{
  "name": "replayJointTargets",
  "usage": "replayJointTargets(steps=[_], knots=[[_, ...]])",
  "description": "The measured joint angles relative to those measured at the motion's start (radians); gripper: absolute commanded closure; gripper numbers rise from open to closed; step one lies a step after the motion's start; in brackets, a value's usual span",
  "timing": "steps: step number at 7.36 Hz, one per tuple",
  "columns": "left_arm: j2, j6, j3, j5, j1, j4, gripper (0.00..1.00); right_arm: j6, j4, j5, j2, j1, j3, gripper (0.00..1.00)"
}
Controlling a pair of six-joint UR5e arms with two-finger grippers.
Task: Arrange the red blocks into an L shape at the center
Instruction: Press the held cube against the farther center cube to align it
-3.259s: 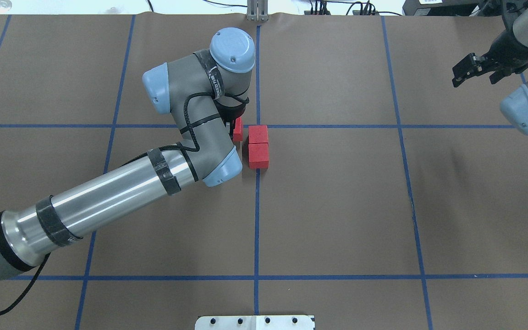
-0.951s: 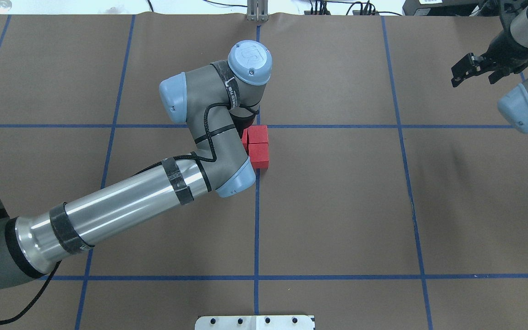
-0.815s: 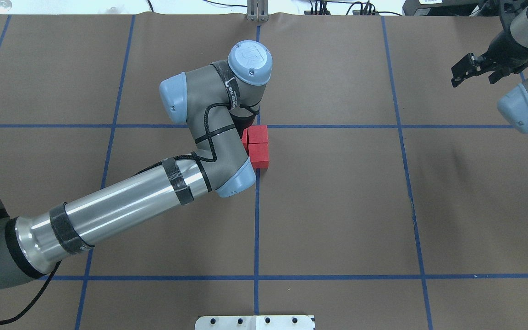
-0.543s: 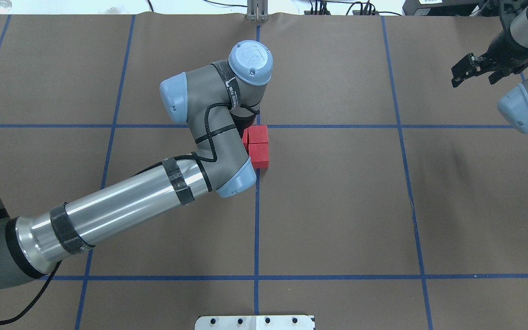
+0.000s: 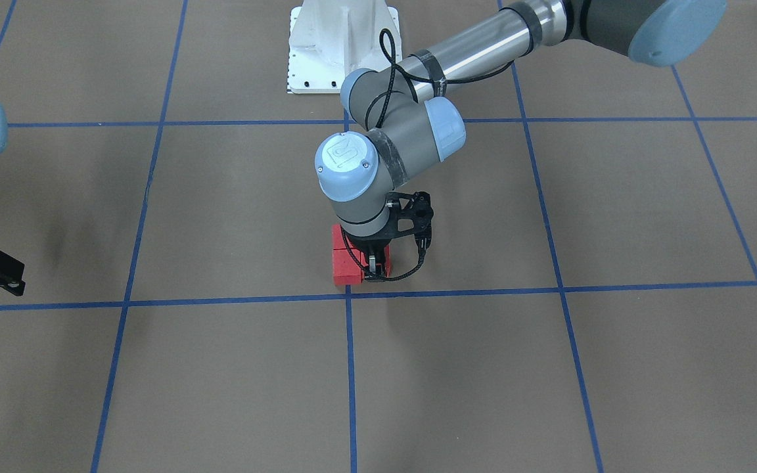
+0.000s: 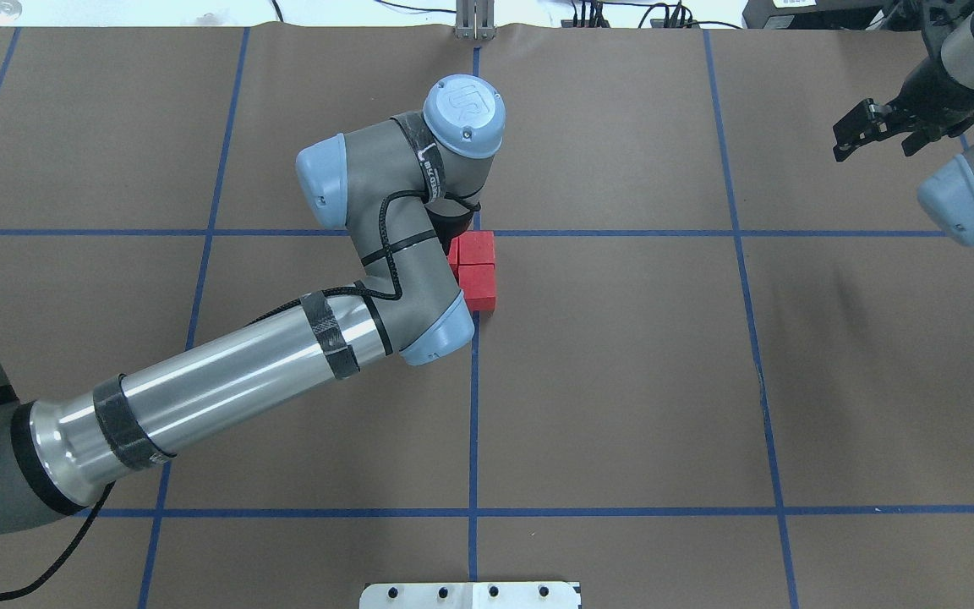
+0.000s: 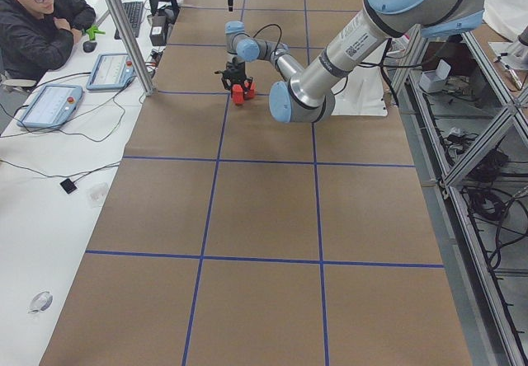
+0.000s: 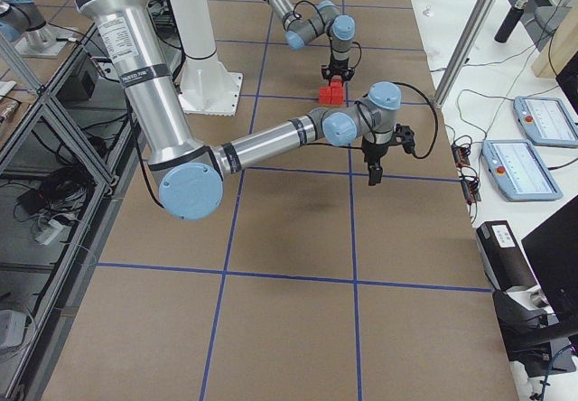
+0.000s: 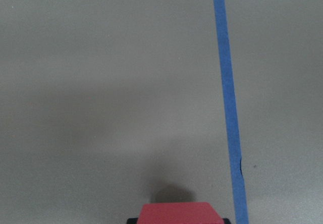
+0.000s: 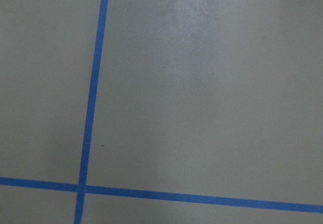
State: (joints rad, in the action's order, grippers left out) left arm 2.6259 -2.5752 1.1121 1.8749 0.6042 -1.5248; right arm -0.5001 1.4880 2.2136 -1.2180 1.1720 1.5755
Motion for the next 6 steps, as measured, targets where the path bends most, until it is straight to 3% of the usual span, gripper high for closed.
replayJointTargets(steps=[3, 4, 5, 6], knots=[[0.000, 0.005, 0.002, -0.005, -0.003, 0.005, 0.63, -0.001, 0.000, 0.000, 0.001, -0.001, 0.000, 0.01], [0.001, 0.007, 0.003, -0.005, -0.003, 0.006, 0.47, -0.001, 0.000, 0.000, 0.001, 0.000, 0.000, 0.01], [0.001, 0.009, 0.004, -0.005, -0.002, 0.007, 0.00, -0.002, 0.000, 0.000, 0.002, 0.000, 0.000, 0.01], [0.002, 0.010, 0.005, -0.005, -0.002, 0.009, 0.00, -0.002, 0.000, 0.000, 0.002, 0.000, 0.000, 0.01]])
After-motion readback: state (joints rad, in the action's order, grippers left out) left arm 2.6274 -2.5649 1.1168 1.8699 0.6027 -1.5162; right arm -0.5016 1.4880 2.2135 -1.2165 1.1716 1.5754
